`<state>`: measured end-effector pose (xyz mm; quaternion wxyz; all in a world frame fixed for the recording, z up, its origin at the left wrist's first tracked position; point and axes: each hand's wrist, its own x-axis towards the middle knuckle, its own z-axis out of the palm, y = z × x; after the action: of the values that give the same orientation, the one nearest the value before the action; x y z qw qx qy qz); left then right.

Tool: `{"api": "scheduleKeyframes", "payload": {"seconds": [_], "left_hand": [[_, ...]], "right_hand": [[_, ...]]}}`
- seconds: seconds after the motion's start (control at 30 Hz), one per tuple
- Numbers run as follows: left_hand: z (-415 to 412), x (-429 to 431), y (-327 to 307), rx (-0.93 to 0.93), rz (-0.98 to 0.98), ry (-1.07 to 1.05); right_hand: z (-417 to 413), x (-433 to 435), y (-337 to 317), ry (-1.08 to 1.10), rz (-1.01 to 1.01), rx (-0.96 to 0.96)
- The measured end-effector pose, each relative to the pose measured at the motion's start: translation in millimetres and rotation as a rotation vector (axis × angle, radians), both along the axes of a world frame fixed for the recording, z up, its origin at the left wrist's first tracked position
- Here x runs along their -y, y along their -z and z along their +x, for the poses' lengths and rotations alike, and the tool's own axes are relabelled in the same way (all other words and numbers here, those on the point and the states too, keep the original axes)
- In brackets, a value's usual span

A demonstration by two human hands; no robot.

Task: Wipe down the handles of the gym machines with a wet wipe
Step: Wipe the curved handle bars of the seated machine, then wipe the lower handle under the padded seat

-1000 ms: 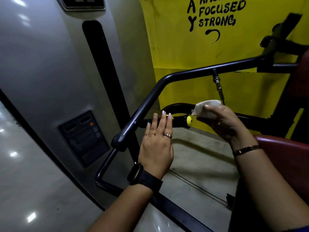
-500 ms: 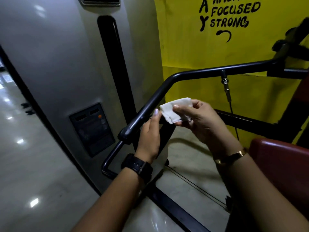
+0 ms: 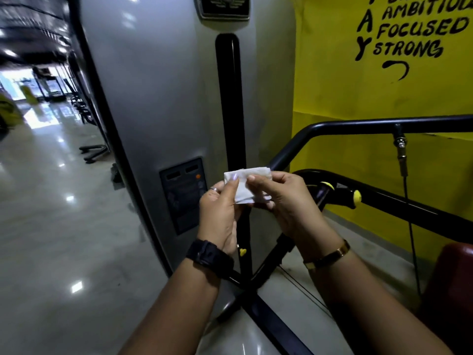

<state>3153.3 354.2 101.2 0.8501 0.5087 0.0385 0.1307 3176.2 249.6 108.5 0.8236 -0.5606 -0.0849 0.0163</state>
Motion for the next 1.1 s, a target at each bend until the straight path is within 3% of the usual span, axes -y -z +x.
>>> {"api": "scheduleKeyframes", "payload": {"seconds": [0.27,1.1], "left_hand": [[-1.0,-77.3,1.8,-0.04,-0.11,-0.109],[-56.3,-447.7,20.7,-0.156,-0.354,-0.387]], "right_hand": [[0.1,-77.5,4.5,0.057,0.04,-0.054],[-24.7,-462.2,30.6,-0.219,0.031,-0.162]]}}
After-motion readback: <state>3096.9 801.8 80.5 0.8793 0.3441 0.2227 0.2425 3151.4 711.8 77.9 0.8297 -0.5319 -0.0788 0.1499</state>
